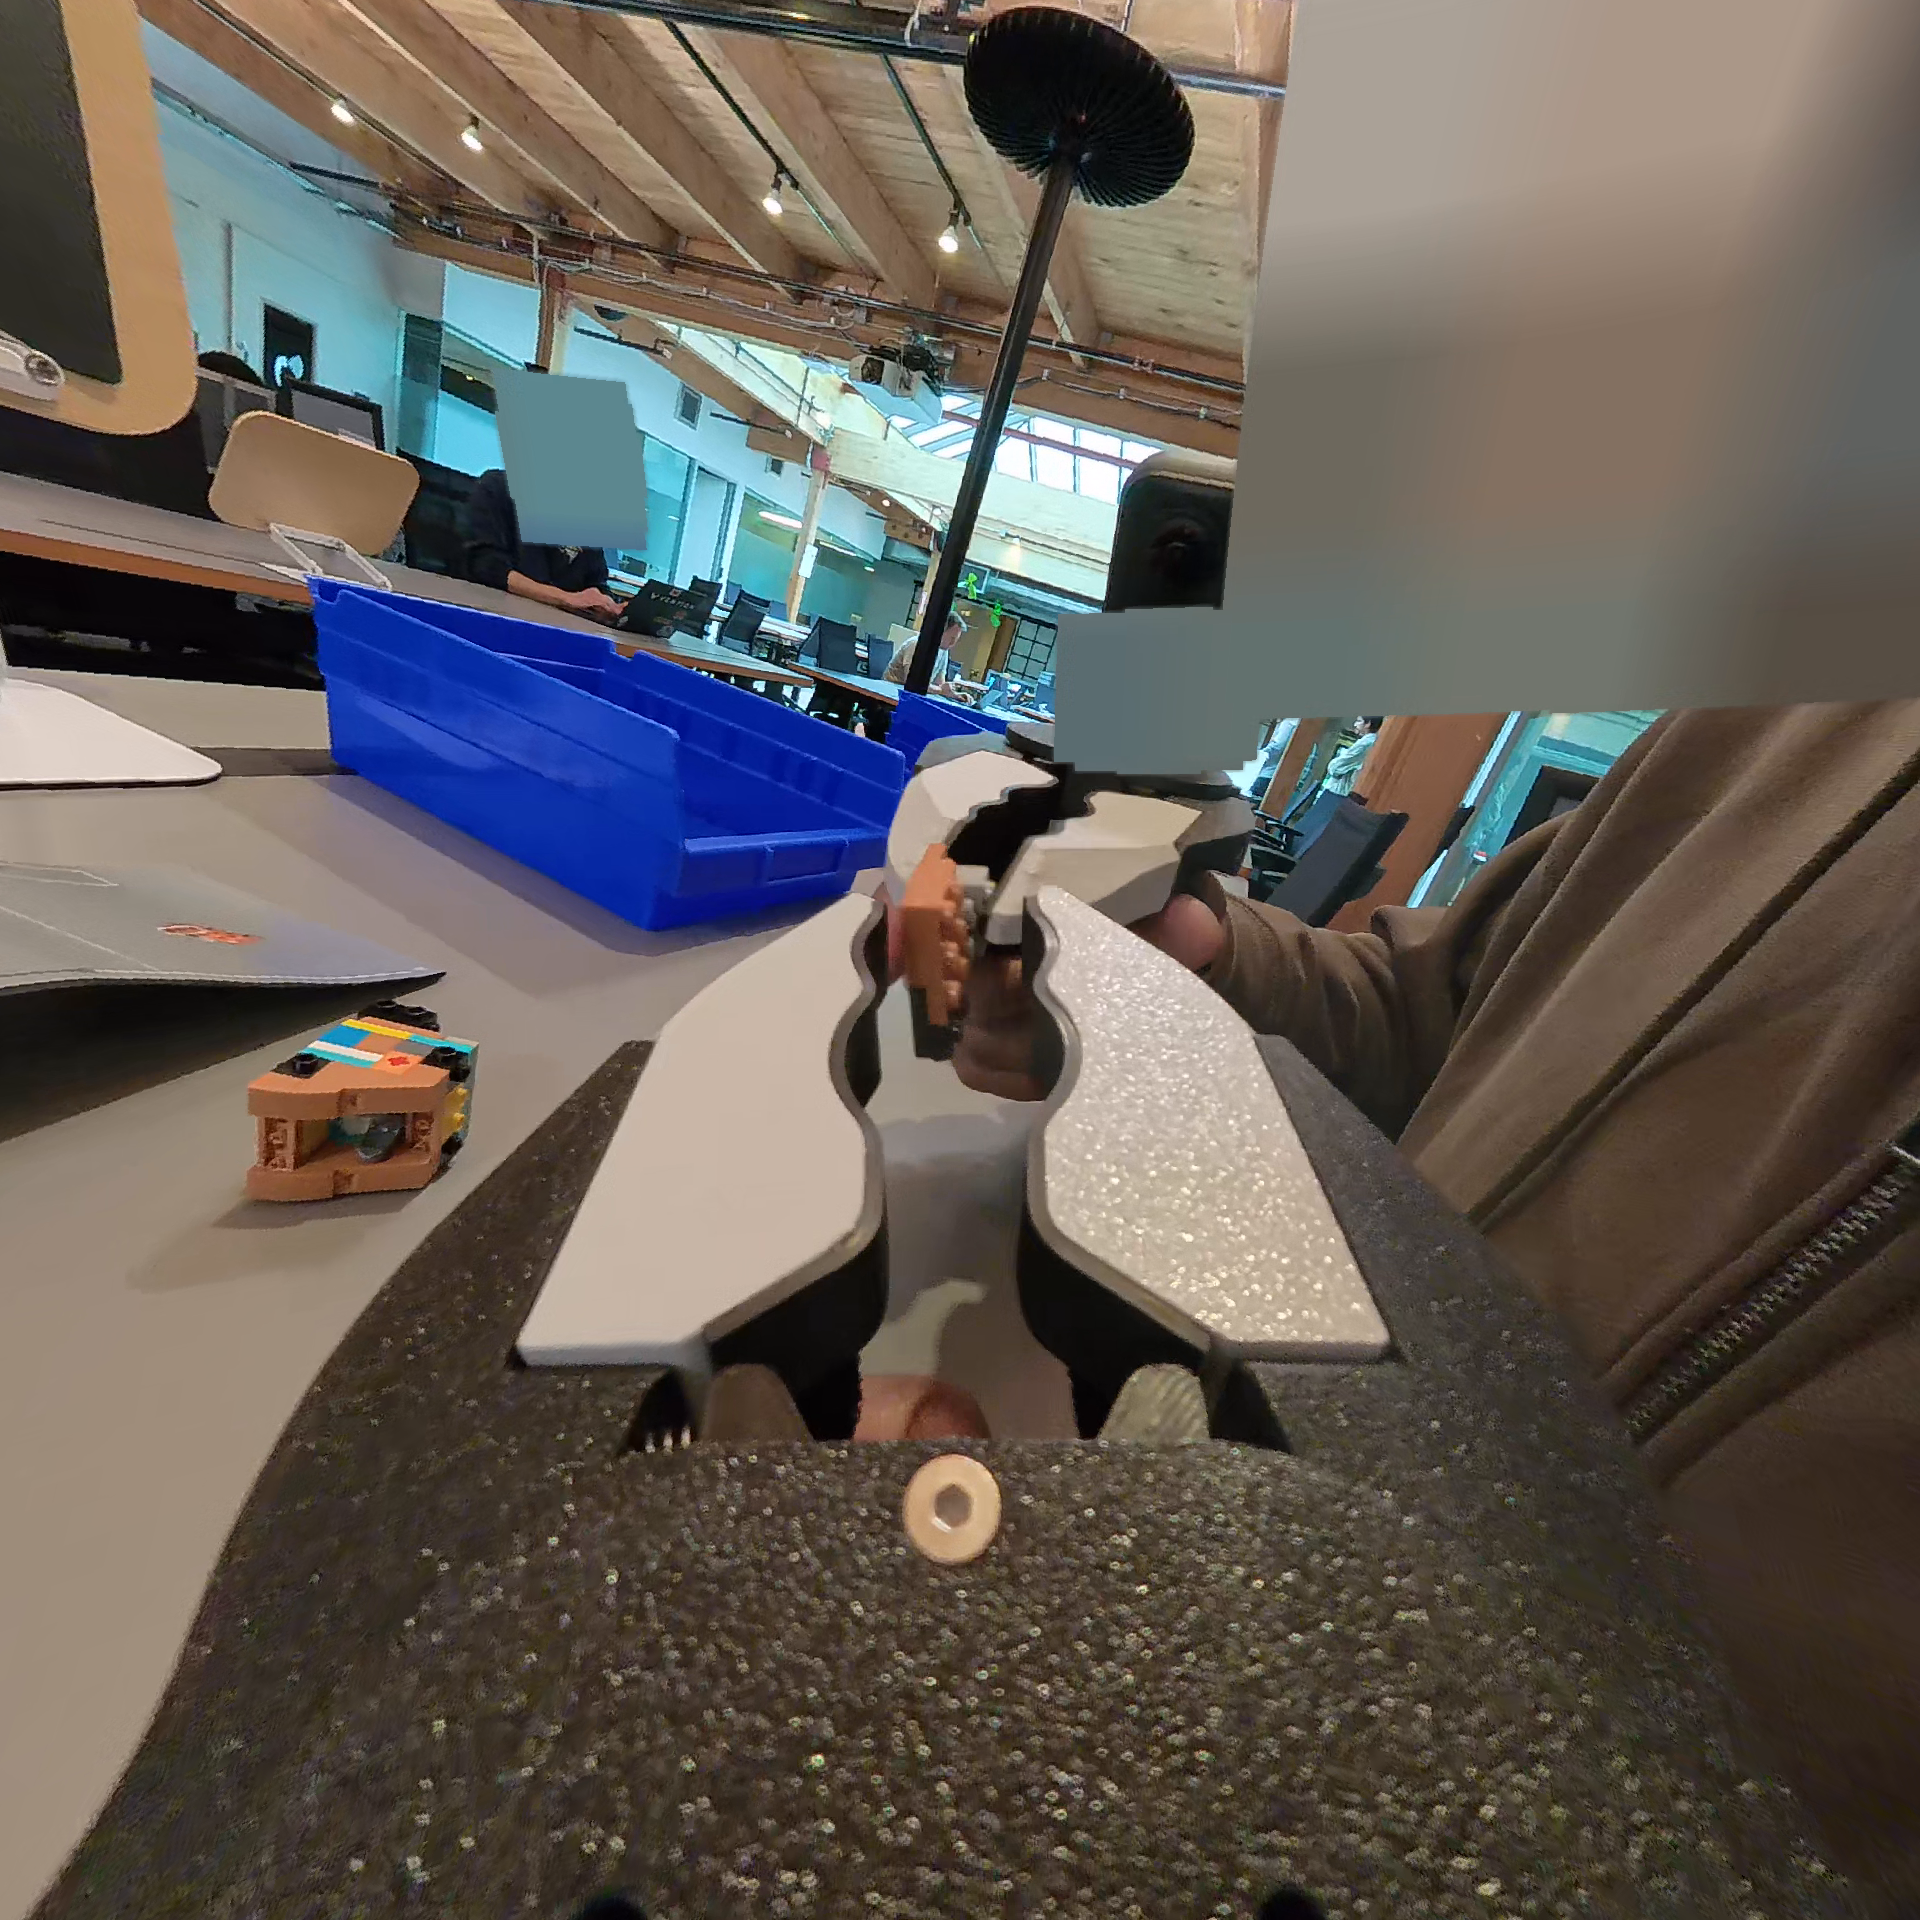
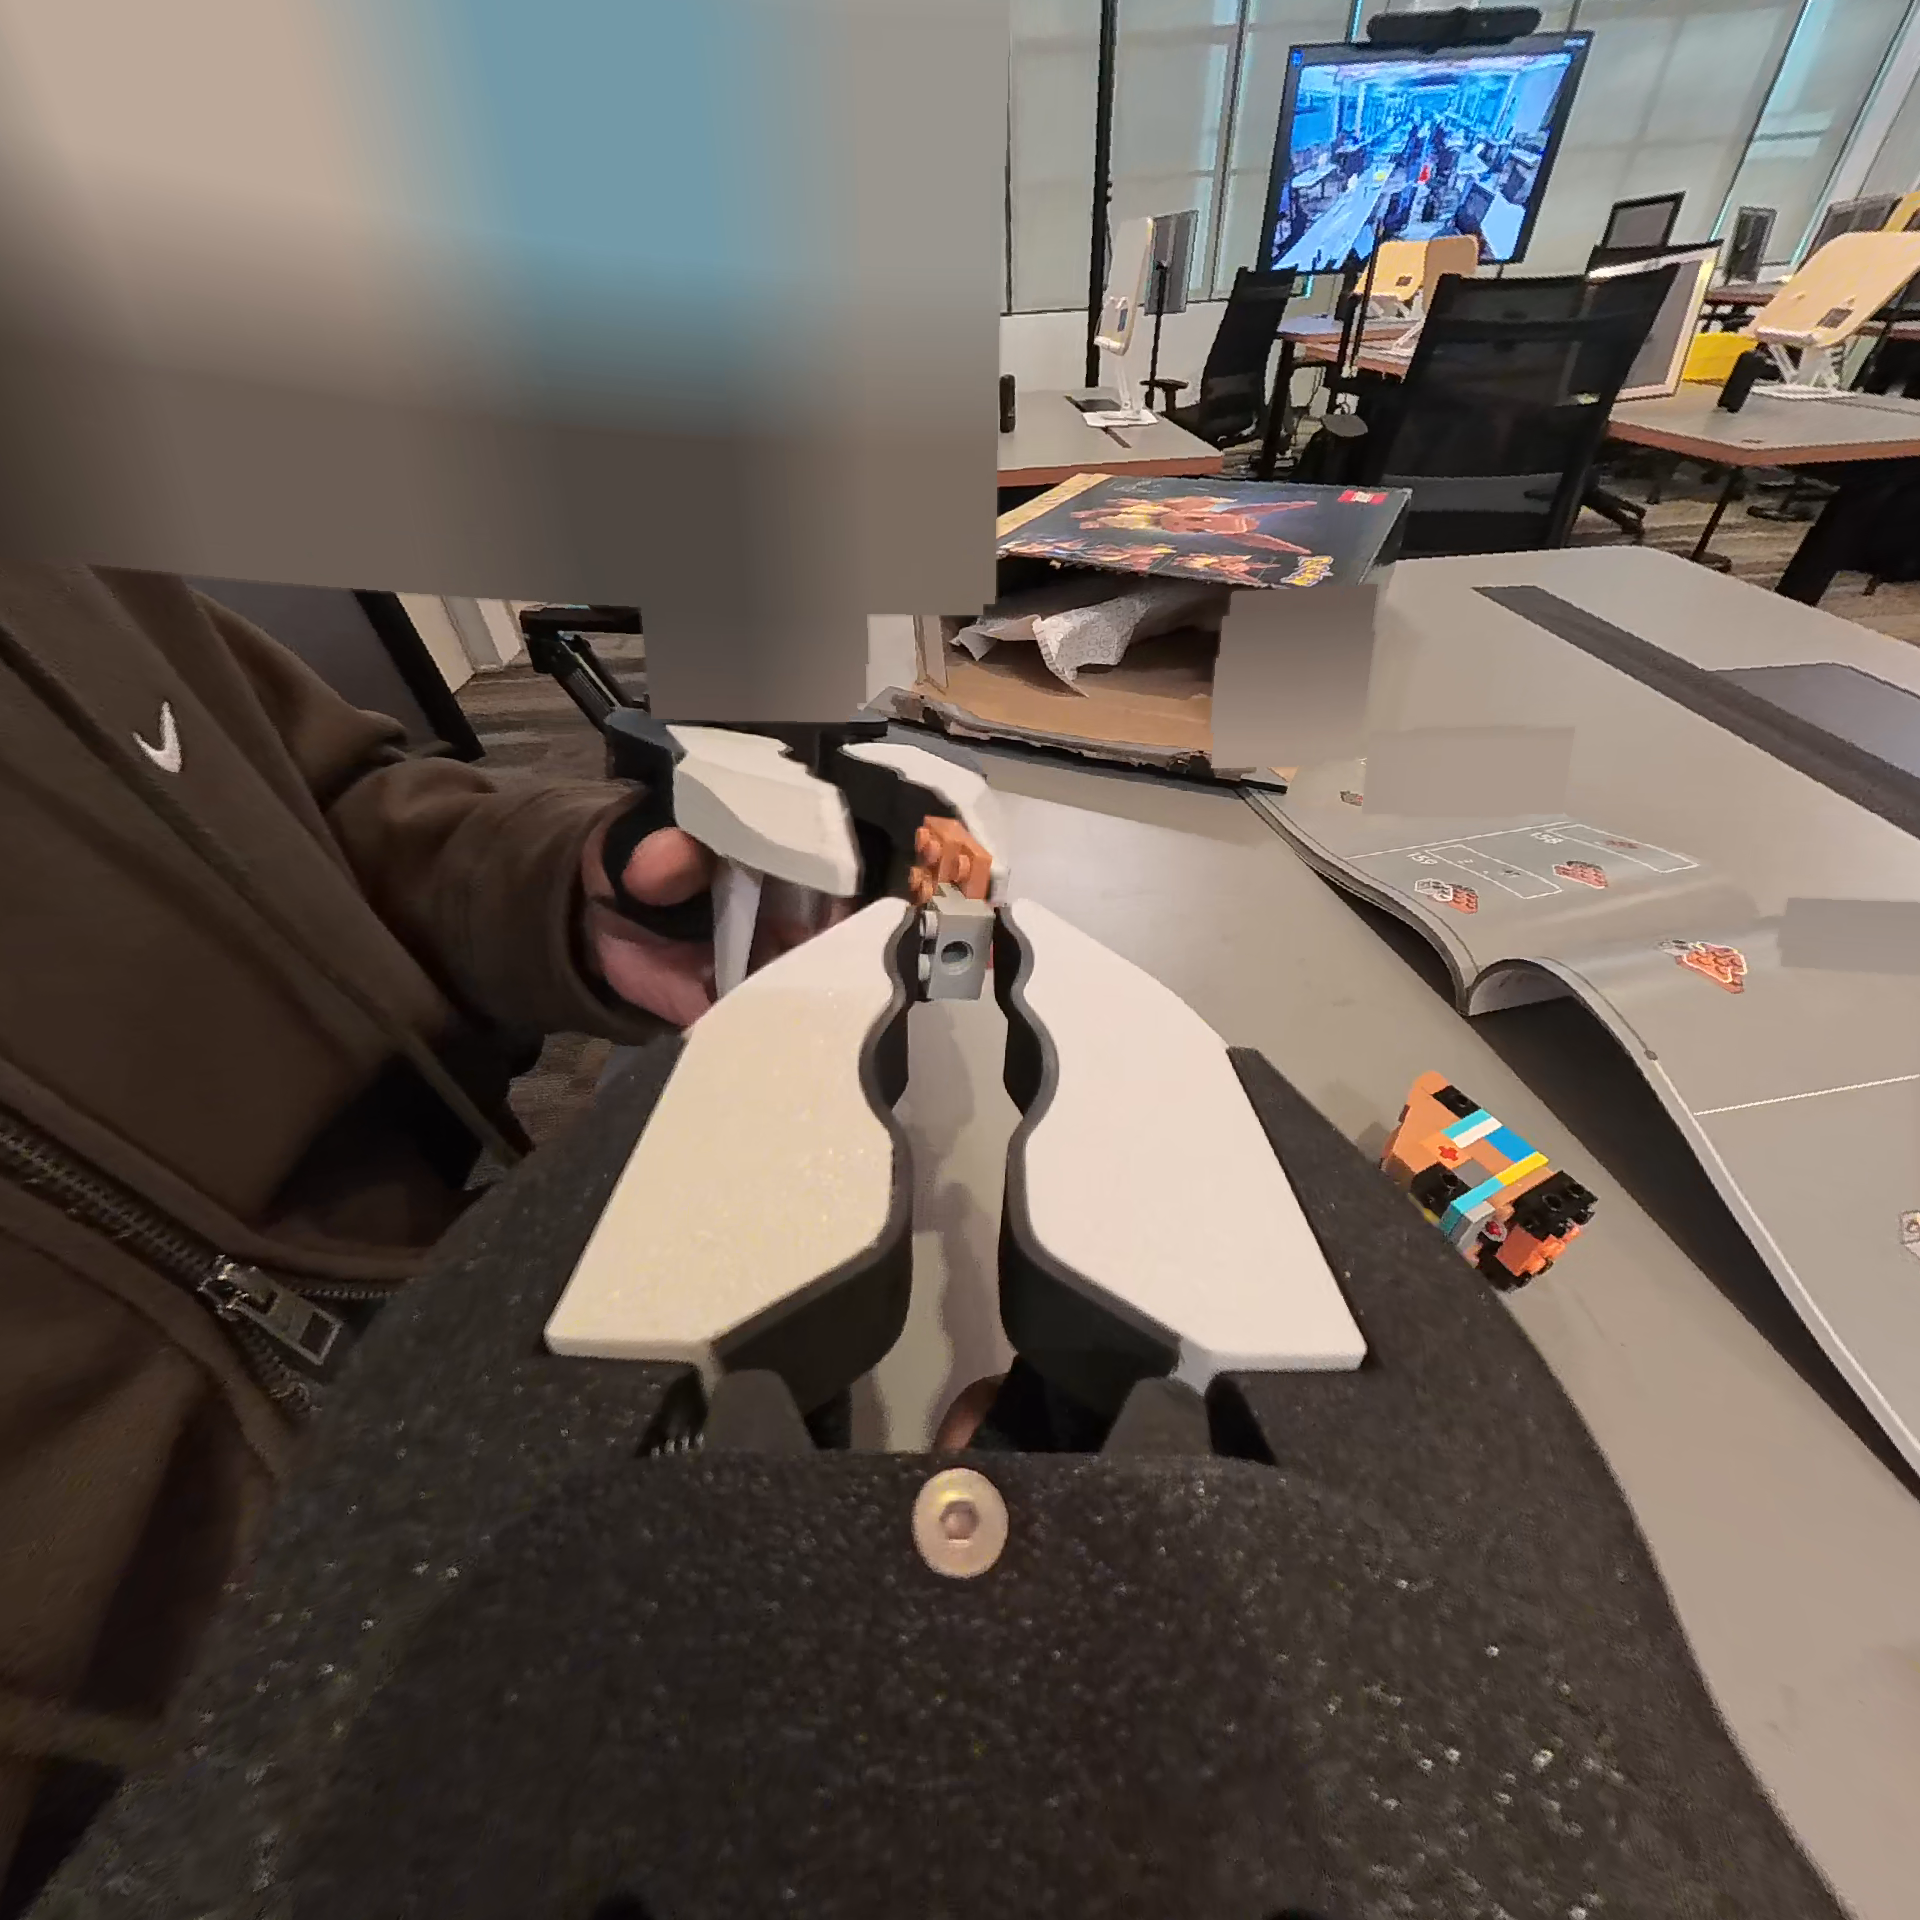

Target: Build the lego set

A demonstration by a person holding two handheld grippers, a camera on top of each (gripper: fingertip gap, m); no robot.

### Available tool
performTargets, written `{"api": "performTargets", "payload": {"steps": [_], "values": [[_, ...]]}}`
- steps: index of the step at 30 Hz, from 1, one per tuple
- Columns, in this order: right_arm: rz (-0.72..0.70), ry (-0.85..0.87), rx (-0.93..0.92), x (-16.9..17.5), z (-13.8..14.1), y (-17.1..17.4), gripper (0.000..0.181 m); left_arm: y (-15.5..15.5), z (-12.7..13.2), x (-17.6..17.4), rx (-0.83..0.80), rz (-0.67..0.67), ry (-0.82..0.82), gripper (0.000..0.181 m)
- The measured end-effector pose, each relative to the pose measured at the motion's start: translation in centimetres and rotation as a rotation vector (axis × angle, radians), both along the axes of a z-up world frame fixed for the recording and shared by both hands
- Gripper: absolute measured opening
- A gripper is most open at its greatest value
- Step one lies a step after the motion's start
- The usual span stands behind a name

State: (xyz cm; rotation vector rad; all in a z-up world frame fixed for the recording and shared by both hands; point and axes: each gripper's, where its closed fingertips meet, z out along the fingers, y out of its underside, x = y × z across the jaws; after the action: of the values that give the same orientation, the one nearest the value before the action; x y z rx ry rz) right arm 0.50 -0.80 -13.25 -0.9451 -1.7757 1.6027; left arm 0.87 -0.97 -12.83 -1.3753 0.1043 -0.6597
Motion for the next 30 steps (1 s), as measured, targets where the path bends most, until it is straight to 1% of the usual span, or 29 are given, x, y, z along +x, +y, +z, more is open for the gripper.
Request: {"api": "performTargets", "payload": {"steps": [2,5,9,13,16,18,20,23,25,27,28,30], "values": [[0.031,-0.031,0.018,0.2,-0.4,-0.3,0.013,0.1,-0.2,-0.2,-0.012,0.008,0.017,0.023],[0.041,-0.055,0.049,0.2,-0.9,-0.4,0.013,0.1,-0.5,-0.1,-0.026,0.006,0.071,0.010],[0.031,-0.060,0.033,0.0,-0.9,-0.2,0.013,0.1,-0.4,0.0,-0.033,0.000,0.055,0.008],[-0.009,-0.061,0.007,-0.4,-0.7,0.2,0.014,0.6,-0.4,-0.6,-0.053,0.044,-0.051,0.008],[-0.038,-0.059,-0.014,-0.6,-0.6,0.5,0.023,0.9,-0.4,-1.5,-0.052,0.098,-0.150,0.008],[-0.075,-0.060,-0.042,-0.9,-0.5,0.8,0.029,0.8,-0.1,-2.3,-0.029,0.129,-0.252,0.008],[-0.116,-0.077,-0.135,-1.1,-0.5,1.1,0.033,0.6,0.3,-3.2,0.018,0.149,-0.365,0.008],[-0.113,-0.141,-0.402,-1.4,-0.3,0.9,0.033,0.0,1.0,-4.0,0.116,0.156,-0.476,0.008],[-0.103,-0.179,-0.578,-1.6,-0.1,0.9,0.032,-0.3,1.3,-4.2,0.168,0.177,-0.495,0.008],[-0.083,-0.194,-0.706,-1.8,0.4,0.9,0.032,-0.4,1.5,-4.1,0.200,0.195,-0.488,0.008],[-0.076,-0.197,-0.739,-1.9,0.5,0.8,0.032,-0.5,1.6,-3.9,0.217,0.202,-0.483,0.008],[-0.066,-0.206,-0.750,-2.0,0.5,0.3,0.033,-0.6,1.8,-3.7,0.250,0.213,-0.477,0.008]]}}
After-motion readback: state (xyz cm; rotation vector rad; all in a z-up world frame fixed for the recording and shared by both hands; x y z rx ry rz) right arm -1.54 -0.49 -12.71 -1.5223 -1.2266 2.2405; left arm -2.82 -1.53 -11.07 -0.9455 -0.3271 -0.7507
